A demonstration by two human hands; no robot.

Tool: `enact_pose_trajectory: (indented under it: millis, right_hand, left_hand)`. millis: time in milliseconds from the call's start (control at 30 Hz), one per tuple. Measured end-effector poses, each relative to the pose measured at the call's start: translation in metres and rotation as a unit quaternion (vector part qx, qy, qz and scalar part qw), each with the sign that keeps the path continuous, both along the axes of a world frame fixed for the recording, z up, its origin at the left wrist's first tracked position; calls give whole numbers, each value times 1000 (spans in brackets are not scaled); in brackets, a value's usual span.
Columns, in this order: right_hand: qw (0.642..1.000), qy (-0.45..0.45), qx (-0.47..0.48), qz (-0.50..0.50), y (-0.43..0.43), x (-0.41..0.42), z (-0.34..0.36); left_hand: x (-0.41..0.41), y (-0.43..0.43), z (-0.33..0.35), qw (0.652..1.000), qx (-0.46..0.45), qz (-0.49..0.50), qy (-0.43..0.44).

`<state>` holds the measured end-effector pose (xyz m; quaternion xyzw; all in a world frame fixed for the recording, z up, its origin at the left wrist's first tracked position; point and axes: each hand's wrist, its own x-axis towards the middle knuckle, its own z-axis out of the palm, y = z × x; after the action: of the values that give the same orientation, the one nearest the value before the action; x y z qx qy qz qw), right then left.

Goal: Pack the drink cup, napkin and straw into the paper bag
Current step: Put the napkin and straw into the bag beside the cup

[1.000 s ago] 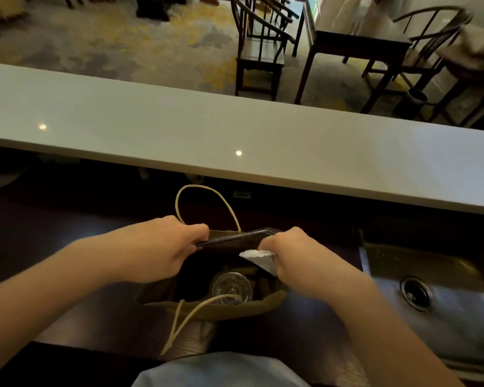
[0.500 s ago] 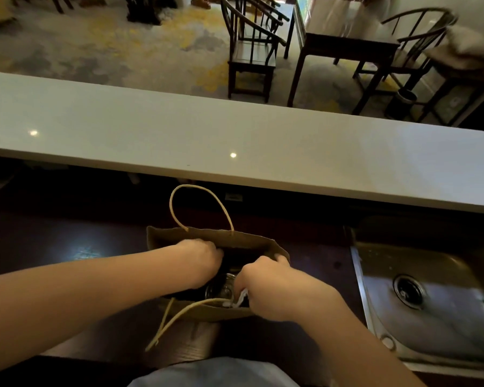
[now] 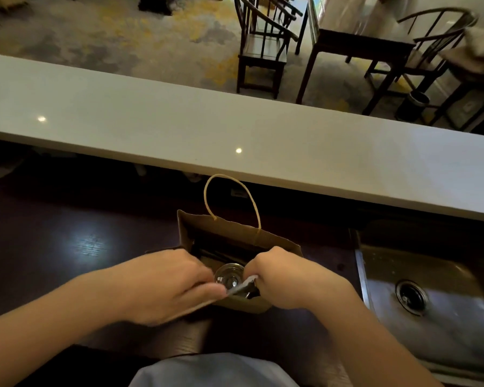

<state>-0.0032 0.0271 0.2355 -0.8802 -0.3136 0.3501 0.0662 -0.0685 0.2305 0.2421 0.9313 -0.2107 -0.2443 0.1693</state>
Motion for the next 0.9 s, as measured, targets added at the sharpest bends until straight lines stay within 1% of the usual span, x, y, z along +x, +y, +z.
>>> enact_pose_trajectory:
  millis: [100, 233, 367, 433, 533, 667, 733, 800, 900]
  right_hand:
    - [1000, -7, 7, -21, 10, 11, -6]
    - [999, -26, 30, -19, 29, 17, -13]
    - [999, 28, 37, -12, 51, 24, -11]
    - [997, 45, 44, -32, 61, 28, -15]
    - [998, 48, 33, -36, 78, 28, -28]
    - [993, 78, 18, -89, 104, 20, -53]
    - [986, 94, 19, -134, 113, 14, -65]
    - [970, 139, 32, -199, 117, 5, -76]
    - [927, 218, 44, -300, 118, -5, -88]
  left_hand:
    - [-20, 2, -5, 999, 42, -13, 1]
    - [-31, 0, -33, 991, 113, -26, -74]
    - [-35, -2, -58, 987, 97, -7, -130]
    - [-36, -2, -63, 984, 120, -10, -135]
    - [-37, -2, -60, 980, 139, -9, -141]
    - [-41, -9, -53, 981, 144, -31, -123]
    - [-42, -13, -49, 982, 143, -33, -116]
    - [-43, -16, -45, 982, 157, -36, -100]
    - [-46, -22, -41, 979, 186, -53, -69]
